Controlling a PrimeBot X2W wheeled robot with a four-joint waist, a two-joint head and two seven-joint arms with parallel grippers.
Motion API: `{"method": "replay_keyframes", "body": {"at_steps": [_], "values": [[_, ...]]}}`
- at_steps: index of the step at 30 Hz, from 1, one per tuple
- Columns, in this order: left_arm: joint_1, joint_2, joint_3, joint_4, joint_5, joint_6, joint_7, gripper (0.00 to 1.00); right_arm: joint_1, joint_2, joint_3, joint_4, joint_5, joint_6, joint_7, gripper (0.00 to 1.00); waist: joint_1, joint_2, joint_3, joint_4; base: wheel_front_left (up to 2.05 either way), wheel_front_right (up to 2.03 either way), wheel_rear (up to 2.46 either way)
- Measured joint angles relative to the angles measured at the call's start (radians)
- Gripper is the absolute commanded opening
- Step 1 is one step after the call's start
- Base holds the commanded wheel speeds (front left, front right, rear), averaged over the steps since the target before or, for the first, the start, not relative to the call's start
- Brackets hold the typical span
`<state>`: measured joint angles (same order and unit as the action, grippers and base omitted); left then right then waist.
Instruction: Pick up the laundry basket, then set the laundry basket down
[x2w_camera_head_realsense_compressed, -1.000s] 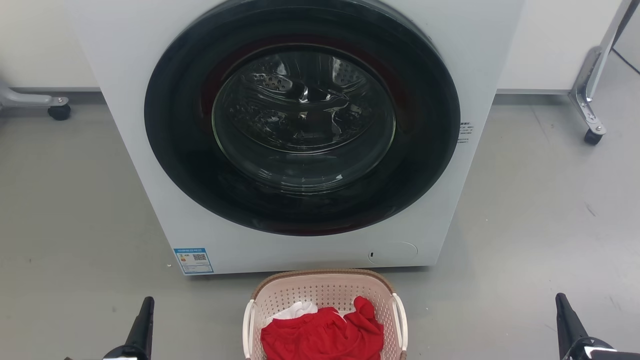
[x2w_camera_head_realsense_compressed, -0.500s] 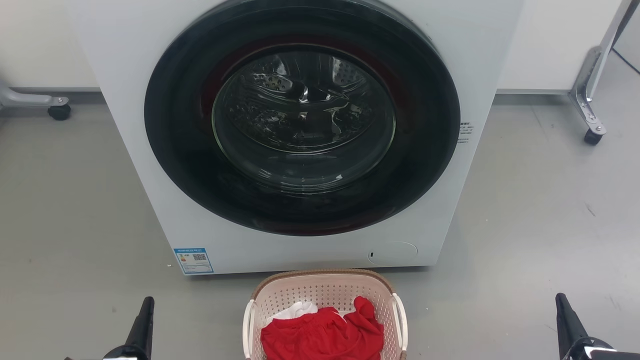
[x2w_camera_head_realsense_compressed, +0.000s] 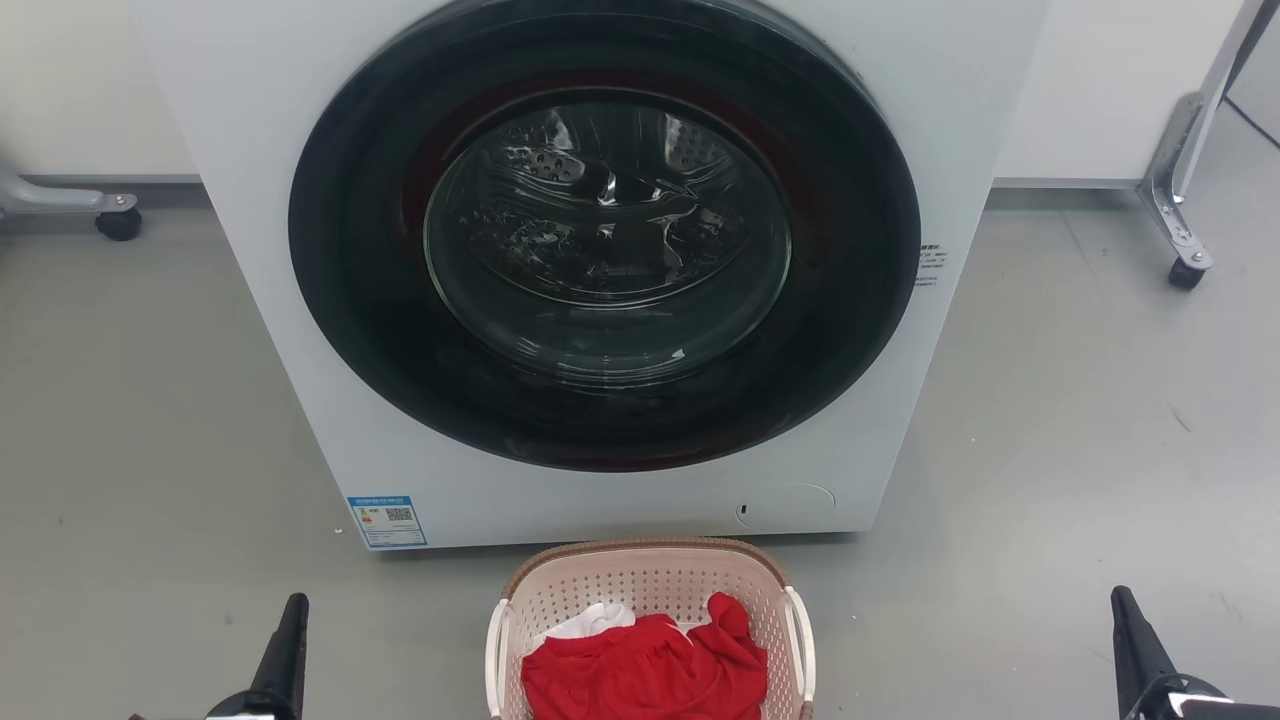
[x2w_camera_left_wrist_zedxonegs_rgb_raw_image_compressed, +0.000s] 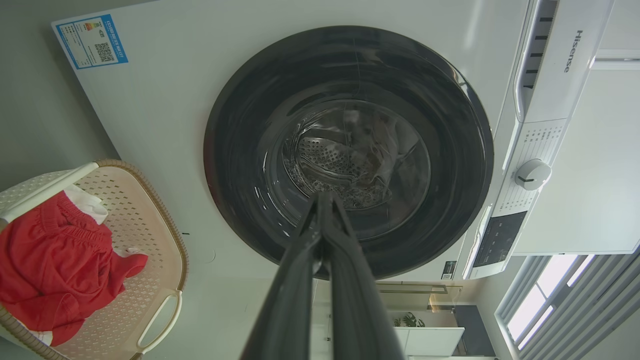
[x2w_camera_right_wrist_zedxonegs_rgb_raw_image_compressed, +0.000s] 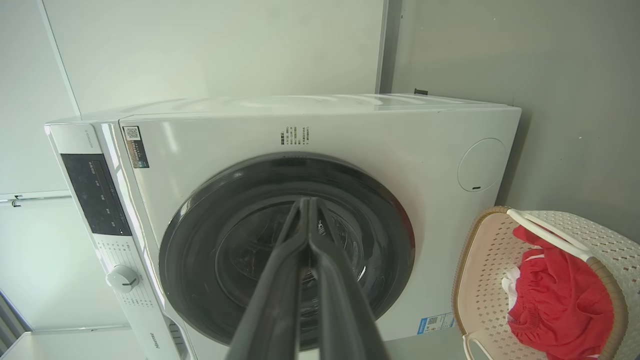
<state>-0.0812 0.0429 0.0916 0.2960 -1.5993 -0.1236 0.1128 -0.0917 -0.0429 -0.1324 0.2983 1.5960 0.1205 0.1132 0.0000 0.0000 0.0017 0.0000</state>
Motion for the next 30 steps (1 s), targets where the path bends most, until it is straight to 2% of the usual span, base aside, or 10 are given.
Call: {"method": "replay_keyframes", "body": {"at_steps": [30], "values": [[0.000,0.000,0.000,0.000,0.000,0.000,0.000,0.00,0.000,0.000,0.000,0.000,0.000,0.000,0.000,0.00,0.0001,0.0000,0.000,0.000,0.00,0.00,0.00]]}}
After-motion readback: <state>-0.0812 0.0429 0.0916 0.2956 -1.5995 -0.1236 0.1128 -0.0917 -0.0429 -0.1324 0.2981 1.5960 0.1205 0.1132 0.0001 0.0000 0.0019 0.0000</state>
